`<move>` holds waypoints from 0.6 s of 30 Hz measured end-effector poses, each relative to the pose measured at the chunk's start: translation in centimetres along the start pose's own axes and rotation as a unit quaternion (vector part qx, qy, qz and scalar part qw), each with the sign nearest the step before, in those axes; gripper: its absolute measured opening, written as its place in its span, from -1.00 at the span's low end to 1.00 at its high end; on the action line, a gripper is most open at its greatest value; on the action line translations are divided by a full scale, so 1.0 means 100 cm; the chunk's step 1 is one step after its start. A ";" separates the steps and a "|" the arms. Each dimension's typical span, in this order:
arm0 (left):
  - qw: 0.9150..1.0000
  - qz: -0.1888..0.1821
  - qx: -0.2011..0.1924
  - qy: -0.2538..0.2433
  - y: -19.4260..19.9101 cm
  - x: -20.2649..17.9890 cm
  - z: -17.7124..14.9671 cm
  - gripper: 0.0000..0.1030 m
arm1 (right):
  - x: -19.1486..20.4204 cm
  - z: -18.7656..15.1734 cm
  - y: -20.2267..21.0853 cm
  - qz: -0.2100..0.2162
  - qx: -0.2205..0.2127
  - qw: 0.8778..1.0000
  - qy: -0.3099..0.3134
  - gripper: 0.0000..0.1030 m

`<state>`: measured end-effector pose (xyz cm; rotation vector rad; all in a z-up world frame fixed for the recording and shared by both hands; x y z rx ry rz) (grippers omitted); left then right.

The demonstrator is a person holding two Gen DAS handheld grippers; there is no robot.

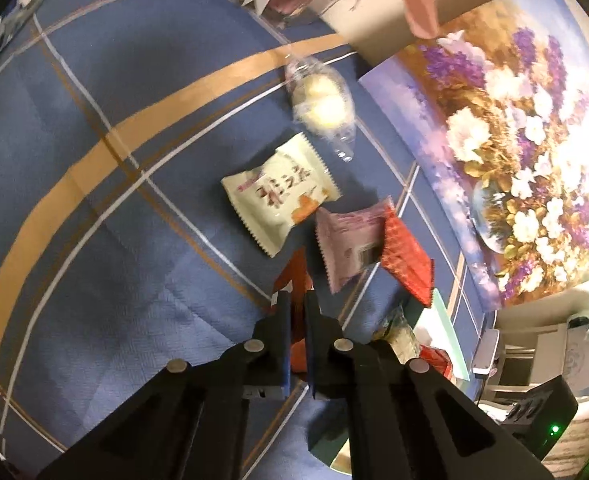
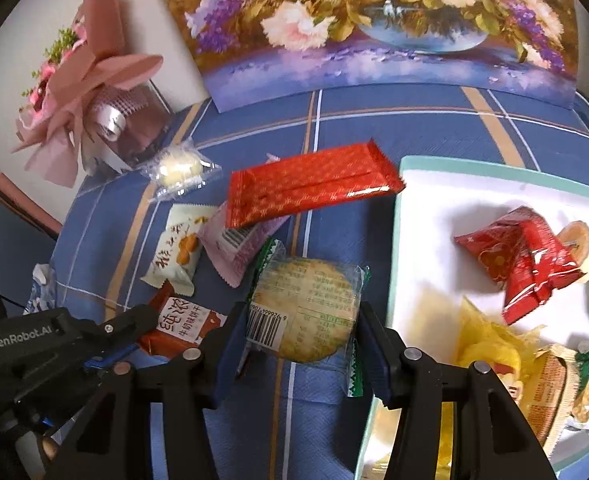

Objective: Organize snacks
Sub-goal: 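Grasp round wrapped cake with right gripper while left gripper holds red biscuit pack, then carry red pack with left gripper into tray while right gripper carries round cake there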

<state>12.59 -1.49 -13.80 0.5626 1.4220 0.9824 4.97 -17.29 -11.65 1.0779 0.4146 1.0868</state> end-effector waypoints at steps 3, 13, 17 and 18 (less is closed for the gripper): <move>1.000 -0.004 -0.008 -0.009 0.004 -0.008 0.001 -0.95 | 0.000 0.004 0.007 0.005 -0.009 1.000 -0.002 0.09; 1.000 -0.004 -0.011 -0.012 0.005 -0.010 0.000 -0.96 | -0.006 0.007 0.018 0.009 -0.018 1.000 -0.009 0.09; 1.000 0.006 -0.001 -0.001 -0.004 -0.002 0.001 -0.96 | -0.007 0.006 0.016 0.012 -0.015 1.000 -0.009 0.09; 1.000 0.012 0.003 0.000 -0.007 0.001 0.001 -0.96 | -0.008 0.006 0.016 0.012 -0.014 1.000 -0.010 0.09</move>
Point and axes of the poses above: each gripper's, at about its wrist camera, not at the fingertips, and y roughly against the way its jaws point, x to its left, z to its top, the point moved 7 cm from there along -y, roughly the way its jaws point, and after that the axes turned 4 degrees about y, right-handed, at the moved point
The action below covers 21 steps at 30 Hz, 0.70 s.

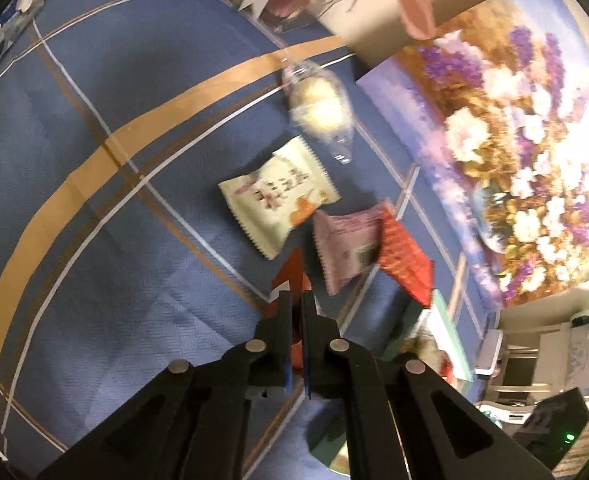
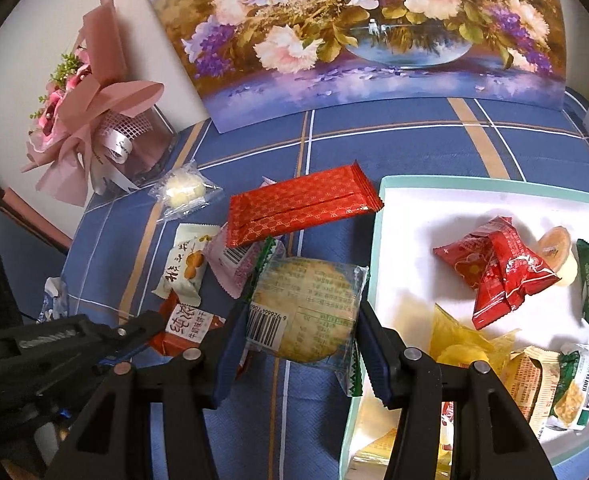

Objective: Organize snacks
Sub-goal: 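Carry red pack with left gripper into tray while right gripper carries round cake there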

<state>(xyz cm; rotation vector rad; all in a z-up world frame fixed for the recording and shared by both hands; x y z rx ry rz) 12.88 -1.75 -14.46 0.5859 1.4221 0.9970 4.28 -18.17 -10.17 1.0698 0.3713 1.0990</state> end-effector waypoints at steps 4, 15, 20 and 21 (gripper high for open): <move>1.000 0.001 0.022 0.020 -0.014 0.010 -0.002 -0.80 | -0.001 -0.002 -0.004 0.001 0.006 1.000 -0.001 0.09; 0.995 0.049 0.058 -0.062 -0.040 -0.009 -0.020 0.19 | -0.007 -0.007 -0.013 -0.002 0.020 1.000 -0.008 0.10; 0.992 0.064 0.064 -0.083 -0.043 -0.012 -0.024 0.41 | -0.012 -0.007 -0.012 -0.004 0.020 1.000 -0.014 0.10; 0.992 0.065 0.064 -0.089 -0.043 -0.013 -0.024 0.41 | -0.013 -0.007 -0.010 -0.003 0.019 1.000 -0.016 0.10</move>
Point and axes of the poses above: each gripper's, at about its wrist camera, not at the fingertips, and y roughly against the way its jaws point, x to its left, z to its top, the point moved 7 cm from there along -y, roughly the way its jaws point, and after that the axes turned 4 degrees about y, right-handed, at the moved point
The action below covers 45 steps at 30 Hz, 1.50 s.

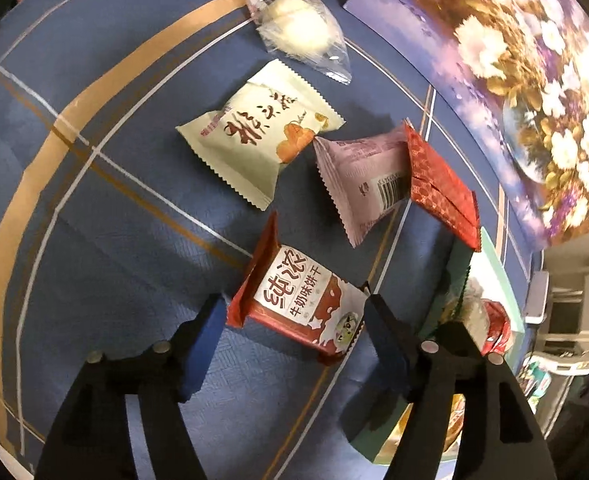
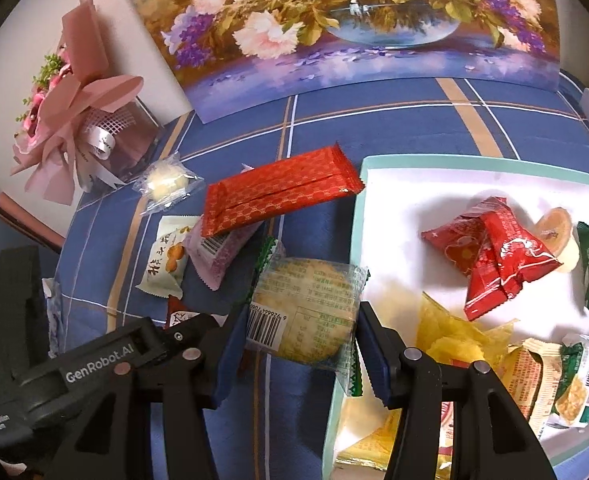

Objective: Organize snacks
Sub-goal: 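Carry red pack with left gripper into tray while right gripper carries round cake there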

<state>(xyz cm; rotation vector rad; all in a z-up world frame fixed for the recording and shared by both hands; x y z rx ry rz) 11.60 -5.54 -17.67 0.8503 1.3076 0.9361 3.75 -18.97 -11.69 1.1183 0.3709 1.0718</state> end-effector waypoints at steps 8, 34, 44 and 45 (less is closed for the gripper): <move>1.000 0.013 0.009 -0.027 -0.010 -0.015 -0.005 0.41 | -0.011 0.008 0.031 -0.002 -0.028 1.000 -0.010 0.10; 0.978 -0.020 -0.052 -0.201 -0.006 -0.152 -0.053 0.21 | -0.172 0.003 0.077 -0.059 -0.029 0.981 -0.183 0.10; 0.965 -0.036 -0.042 -0.255 -0.022 -0.182 -0.072 0.21 | -0.191 -0.006 0.063 -0.062 -0.005 0.978 -0.200 0.15; 0.964 -0.033 -0.042 -0.260 -0.020 -0.185 -0.073 0.23 | -0.190 -0.005 0.064 -0.063 -0.006 0.978 -0.198 0.16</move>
Point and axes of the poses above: each gripper's, at about its wrist camera, not at the fingertips, and y roughly against the way its jaws point, x to its left, z to its top, the point moved 7 cm from there along -y, roughly the way its jaws point, and after that the axes turned 4 degrees about y, right-handed, at the moved point
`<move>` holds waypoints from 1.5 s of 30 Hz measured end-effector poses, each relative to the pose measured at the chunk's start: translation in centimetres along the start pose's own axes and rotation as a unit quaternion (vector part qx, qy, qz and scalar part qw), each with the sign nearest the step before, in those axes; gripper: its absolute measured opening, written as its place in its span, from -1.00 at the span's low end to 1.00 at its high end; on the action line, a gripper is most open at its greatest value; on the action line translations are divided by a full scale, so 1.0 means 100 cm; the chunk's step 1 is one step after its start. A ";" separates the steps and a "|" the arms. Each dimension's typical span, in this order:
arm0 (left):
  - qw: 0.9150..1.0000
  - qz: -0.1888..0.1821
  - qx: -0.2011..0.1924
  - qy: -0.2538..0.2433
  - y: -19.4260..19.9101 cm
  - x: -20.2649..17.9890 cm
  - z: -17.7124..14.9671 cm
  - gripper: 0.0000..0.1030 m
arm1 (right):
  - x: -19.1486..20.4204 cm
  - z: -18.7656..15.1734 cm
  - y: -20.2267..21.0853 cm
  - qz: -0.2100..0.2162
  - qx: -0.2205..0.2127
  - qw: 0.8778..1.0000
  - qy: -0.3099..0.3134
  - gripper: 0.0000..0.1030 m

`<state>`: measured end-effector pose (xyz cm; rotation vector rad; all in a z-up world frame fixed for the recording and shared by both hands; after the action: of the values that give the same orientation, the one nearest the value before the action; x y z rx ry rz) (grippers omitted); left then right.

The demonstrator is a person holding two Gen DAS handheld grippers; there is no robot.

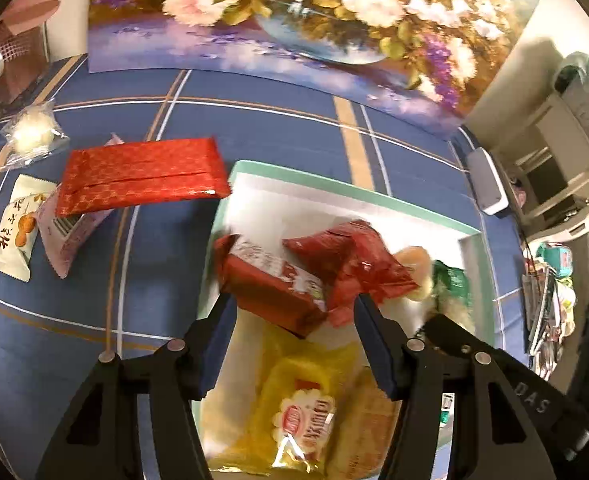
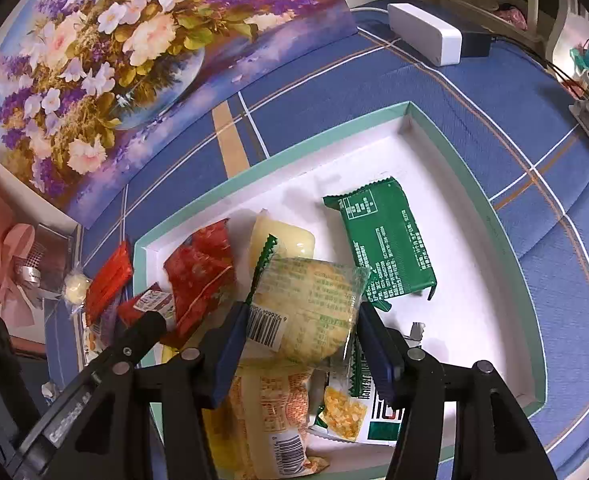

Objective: Organize snacks
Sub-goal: 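Carry red pack with left gripper into tray while right gripper carries round cake there, then open both grippers to release the snacks and withdraw from the tray, then reach right gripper to pink pack while left gripper reaches white-yellow pack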

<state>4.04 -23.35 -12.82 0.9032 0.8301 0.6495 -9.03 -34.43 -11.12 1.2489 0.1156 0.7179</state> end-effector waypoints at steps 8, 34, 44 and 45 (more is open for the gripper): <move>0.999 0.034 -0.006 0.014 0.028 0.009 0.010 0.35 | 0.010 0.002 0.013 -0.002 -0.012 1.000 0.017 0.32; 0.945 0.195 -0.095 0.244 0.096 0.231 0.010 0.96 | 0.155 -0.036 -0.011 0.060 -0.034 0.988 0.141 1.00; 0.955 0.158 -0.071 0.239 0.075 0.231 0.019 0.95 | 0.184 -0.035 -0.023 0.034 -0.040 0.975 0.215 1.00; 0.956 0.157 -0.067 0.238 0.071 0.230 0.019 0.95 | 0.185 -0.035 -0.024 0.031 -0.041 0.974 0.220 1.00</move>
<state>16.80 -2.87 -13.73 0.7698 1.0628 1.2198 4.85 -21.61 -8.98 1.0021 0.4078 1.0354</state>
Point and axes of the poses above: each gripper's, at about its wrist camera, not at the fingertips, and y roughly against the way its jaws point, x to its left, z to its top, the point moved 7 cm from there along -y, roughly the way its jaws point, and after that the axes turned 4 degrees about y, right-handed, at the moved point
